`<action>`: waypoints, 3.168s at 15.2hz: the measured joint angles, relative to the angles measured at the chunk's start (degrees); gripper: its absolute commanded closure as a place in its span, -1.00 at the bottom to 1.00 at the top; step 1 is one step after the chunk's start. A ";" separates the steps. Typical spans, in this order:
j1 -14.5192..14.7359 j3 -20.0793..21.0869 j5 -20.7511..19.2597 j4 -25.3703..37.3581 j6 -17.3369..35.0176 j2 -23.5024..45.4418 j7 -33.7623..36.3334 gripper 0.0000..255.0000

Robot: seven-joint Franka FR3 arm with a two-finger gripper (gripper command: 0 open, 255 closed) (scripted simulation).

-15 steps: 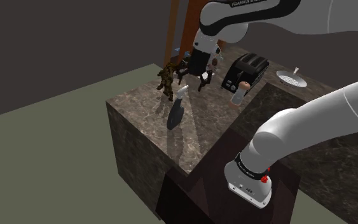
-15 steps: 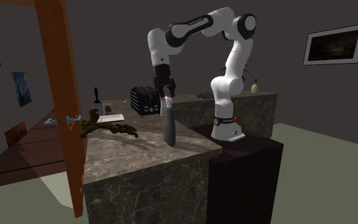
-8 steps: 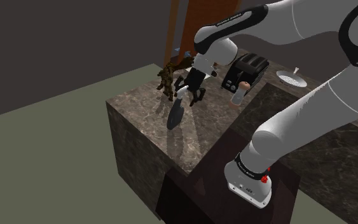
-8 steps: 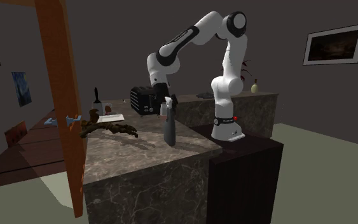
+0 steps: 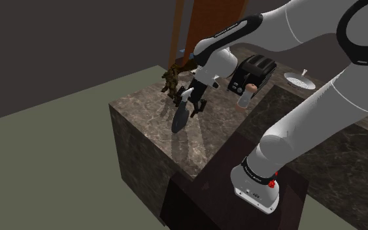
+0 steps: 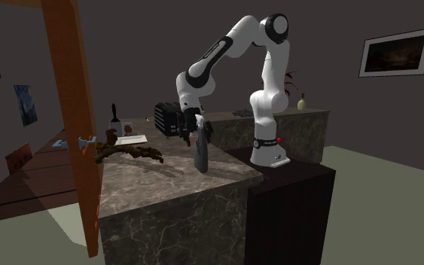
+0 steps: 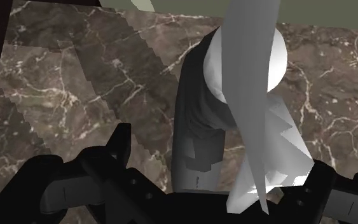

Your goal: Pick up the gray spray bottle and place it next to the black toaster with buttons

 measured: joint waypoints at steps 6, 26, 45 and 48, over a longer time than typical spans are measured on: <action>0.18 0.16 0.34 -0.18 0.41 0.13 -0.05 -1.00; -0.63 -0.07 -2.83 1.34 -5.44 -5.22 4.28 1.00; -1.79 -0.60 -7.31 8.74 -19.00 -13.24 12.50 1.00; -1.90 -0.73 -7.76 10.32 -21.04 -13.94 13.59 1.00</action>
